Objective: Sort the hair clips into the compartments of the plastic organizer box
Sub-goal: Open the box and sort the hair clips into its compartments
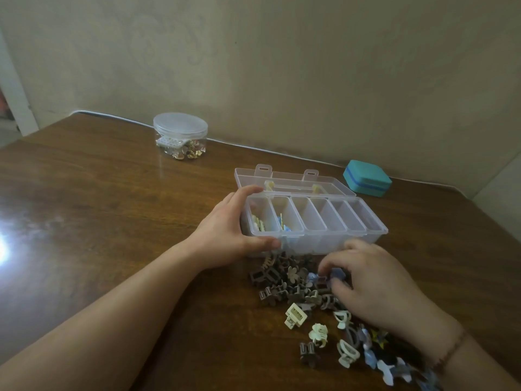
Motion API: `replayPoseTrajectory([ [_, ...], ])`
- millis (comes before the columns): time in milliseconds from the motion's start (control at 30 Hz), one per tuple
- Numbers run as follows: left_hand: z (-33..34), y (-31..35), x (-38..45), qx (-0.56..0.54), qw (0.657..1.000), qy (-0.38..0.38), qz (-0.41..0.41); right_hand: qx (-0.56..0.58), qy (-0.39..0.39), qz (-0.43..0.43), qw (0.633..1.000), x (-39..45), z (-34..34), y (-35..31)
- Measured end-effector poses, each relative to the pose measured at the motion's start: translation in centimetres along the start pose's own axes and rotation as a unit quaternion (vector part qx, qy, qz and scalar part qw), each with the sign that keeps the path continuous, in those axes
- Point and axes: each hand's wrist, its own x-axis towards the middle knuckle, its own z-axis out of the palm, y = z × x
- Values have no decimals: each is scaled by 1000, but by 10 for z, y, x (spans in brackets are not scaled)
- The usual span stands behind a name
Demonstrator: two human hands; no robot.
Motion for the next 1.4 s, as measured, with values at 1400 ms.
replayPoseTrajectory([
  [1400, 1, -3, 2, 5, 1000, -3, 1, 16, -3, -57, 998, 1, -10, 26],
])
